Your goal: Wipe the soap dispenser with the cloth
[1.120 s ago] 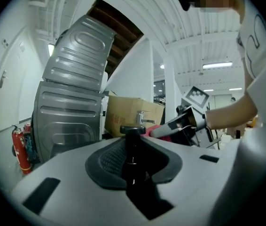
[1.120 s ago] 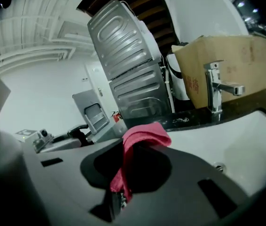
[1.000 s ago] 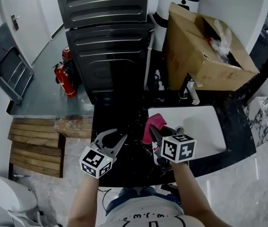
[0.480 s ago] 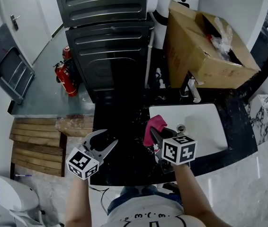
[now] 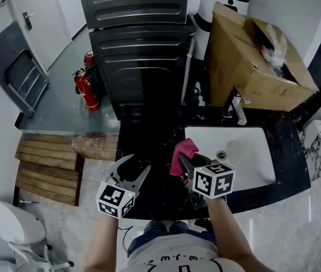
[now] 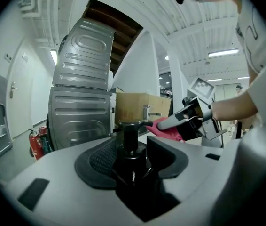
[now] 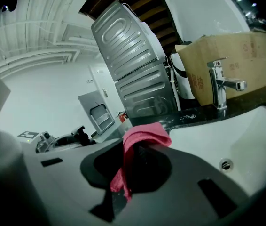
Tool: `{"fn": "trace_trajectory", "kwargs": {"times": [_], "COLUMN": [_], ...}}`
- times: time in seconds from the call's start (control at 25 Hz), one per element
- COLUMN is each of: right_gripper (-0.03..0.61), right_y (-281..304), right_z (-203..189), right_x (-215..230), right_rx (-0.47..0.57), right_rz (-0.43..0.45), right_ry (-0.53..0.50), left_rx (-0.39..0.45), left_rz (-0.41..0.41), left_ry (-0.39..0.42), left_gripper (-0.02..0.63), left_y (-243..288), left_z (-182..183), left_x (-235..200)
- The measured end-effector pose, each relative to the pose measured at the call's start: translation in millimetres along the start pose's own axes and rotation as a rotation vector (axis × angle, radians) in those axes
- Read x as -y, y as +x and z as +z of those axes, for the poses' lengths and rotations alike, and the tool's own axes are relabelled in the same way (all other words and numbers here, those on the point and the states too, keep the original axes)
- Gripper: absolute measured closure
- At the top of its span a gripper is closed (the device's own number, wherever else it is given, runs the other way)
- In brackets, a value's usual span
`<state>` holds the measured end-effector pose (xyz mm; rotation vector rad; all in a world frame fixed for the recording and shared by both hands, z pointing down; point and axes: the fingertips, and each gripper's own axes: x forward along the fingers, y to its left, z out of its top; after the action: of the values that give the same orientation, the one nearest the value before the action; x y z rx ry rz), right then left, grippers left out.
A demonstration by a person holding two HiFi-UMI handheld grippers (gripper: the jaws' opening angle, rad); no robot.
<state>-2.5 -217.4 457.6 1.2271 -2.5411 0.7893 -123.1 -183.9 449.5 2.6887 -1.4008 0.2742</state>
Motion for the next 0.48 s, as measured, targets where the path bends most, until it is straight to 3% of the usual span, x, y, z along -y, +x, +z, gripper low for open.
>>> {"fn": "trace_trajectory", "kwargs": {"times": [0.2,0.24,0.28,0.32,0.48], "right_gripper": [0.529,0.529,0.529,0.529,0.529], "right_y": [-2,-3,-3,-4,-6], "right_z": [1,0,-1,-1,-5], "right_x": [-2,-2,-1,-1,-1], "right_rx": [0.004,0.004,0.004,0.003,0.002], "right_rz": [0.001,0.000,-0.002,-0.003,-0.005], "right_ry": [0.003,0.005,0.007,0.008,0.010], "left_rx": [-0.011,0.010,0.034,0.051,0.116], "left_rz": [0.088,0.089,0.089,0.086,0.028], "left_ry": [-0.044,-0.067,-0.092,-0.109,-0.161], "left_gripper": [0.416,0.422,0.493,0.520,0.518], "left_y": [8,8,9,10,20], "left_z": [5,8,10,11,14], "left_x": [-3,-4,-5,-4,5]}}
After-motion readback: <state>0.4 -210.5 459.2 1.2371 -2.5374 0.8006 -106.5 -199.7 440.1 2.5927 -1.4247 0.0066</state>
